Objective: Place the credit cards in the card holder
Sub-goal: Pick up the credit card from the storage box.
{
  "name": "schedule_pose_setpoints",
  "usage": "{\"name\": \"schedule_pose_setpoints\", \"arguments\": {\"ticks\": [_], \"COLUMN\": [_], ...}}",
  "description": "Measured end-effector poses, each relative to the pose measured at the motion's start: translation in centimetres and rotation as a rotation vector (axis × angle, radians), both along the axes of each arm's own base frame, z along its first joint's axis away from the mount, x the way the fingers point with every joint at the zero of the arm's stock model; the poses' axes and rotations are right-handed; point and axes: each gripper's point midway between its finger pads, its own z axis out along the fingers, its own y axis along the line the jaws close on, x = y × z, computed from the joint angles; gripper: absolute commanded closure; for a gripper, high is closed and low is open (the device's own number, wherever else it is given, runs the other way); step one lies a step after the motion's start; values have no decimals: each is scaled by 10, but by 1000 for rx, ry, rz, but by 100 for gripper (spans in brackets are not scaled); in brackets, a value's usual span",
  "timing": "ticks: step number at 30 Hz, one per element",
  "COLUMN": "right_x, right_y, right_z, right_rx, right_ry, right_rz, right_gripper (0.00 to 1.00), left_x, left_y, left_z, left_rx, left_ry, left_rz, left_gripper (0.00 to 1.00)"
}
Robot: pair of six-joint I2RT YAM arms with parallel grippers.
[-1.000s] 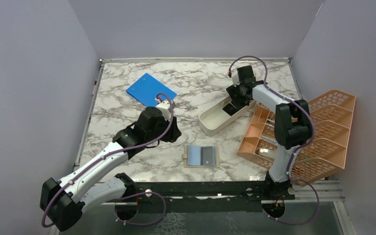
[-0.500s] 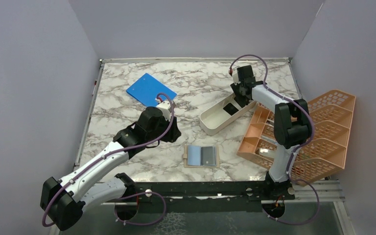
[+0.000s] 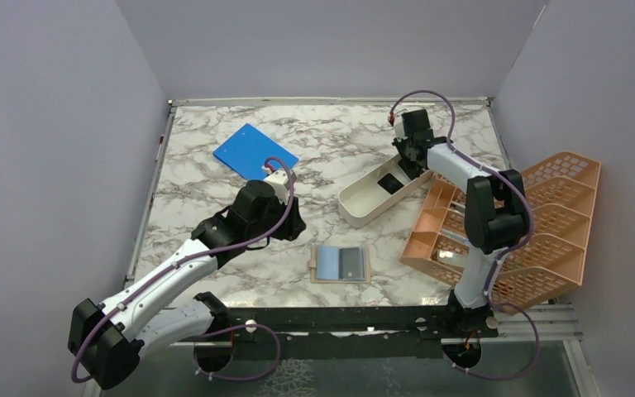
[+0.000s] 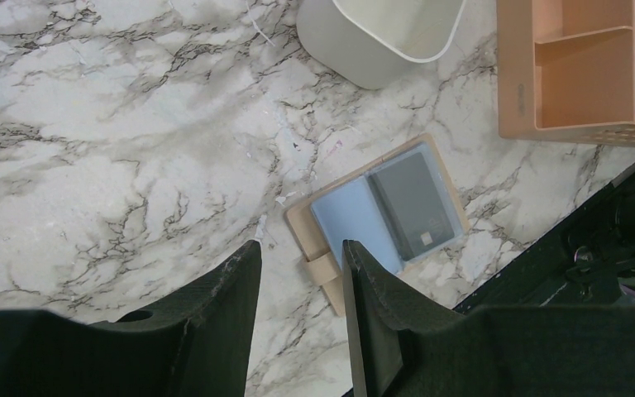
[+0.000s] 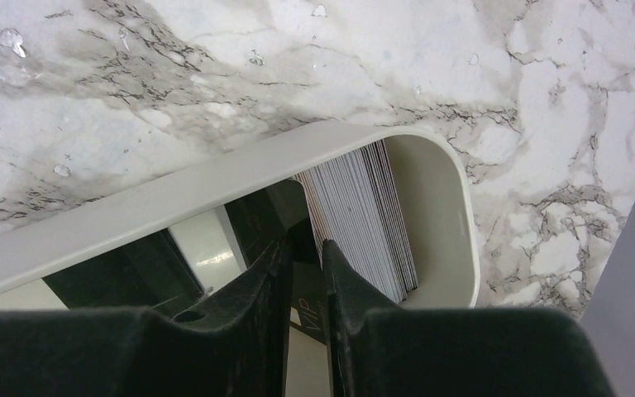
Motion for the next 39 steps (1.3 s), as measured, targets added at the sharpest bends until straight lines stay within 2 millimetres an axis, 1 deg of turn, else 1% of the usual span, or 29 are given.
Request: {"name": "schedule_pose_setpoints", "arguments": {"ticks": [6, 8, 12, 17, 20, 22, 25, 29, 30, 34, 37, 39], "right_x": [-2, -5, -14, -27, -33, -38, -45, -61, -68, -98, -108, -110], "right_y": [3, 7, 20, 37, 43, 46, 52, 63, 67, 79, 84, 90], "right_z": [12, 16, 30, 62, 79, 85, 89, 99, 102, 120, 130, 135], "right_rx": [29, 62, 148, 266, 319, 351, 405, 512, 546, 678, 732, 768], "right_ry": [-18, -14, -12, -44, -64, -66, -48, -29, -27, -36, -48, -45], "right_rz": [-8, -7, 14, 47, 46, 35, 20, -6, -7, 3, 12, 28], "right_gripper": [95, 99, 99, 99, 99, 99, 99, 99, 99, 99, 99, 99], "left_x": [0, 0, -1, -1, -2, -3, -5, -9, -10, -17, -21, -22], "left_y": [0, 0, -1, -2, -3, -3, -3, -6, -7, -11, -16, -20], "left_z": [0, 0, 0, 0, -3, -6, -9, -13, -14, -28, -36, -35], "left_rx": [-2, -4, -16, -30, -34, -36, -41, -62, -73, -87, -100, -116], "left_ry": [3, 5, 17, 36, 53, 66, 83, 106, 117, 166, 205, 215], "left_rz": [2, 5, 16, 32, 41, 44, 49, 45, 43, 31, 18, 11], "left_gripper": [56, 56, 56, 56, 56, 56, 56, 59, 59, 60, 60, 60]}}
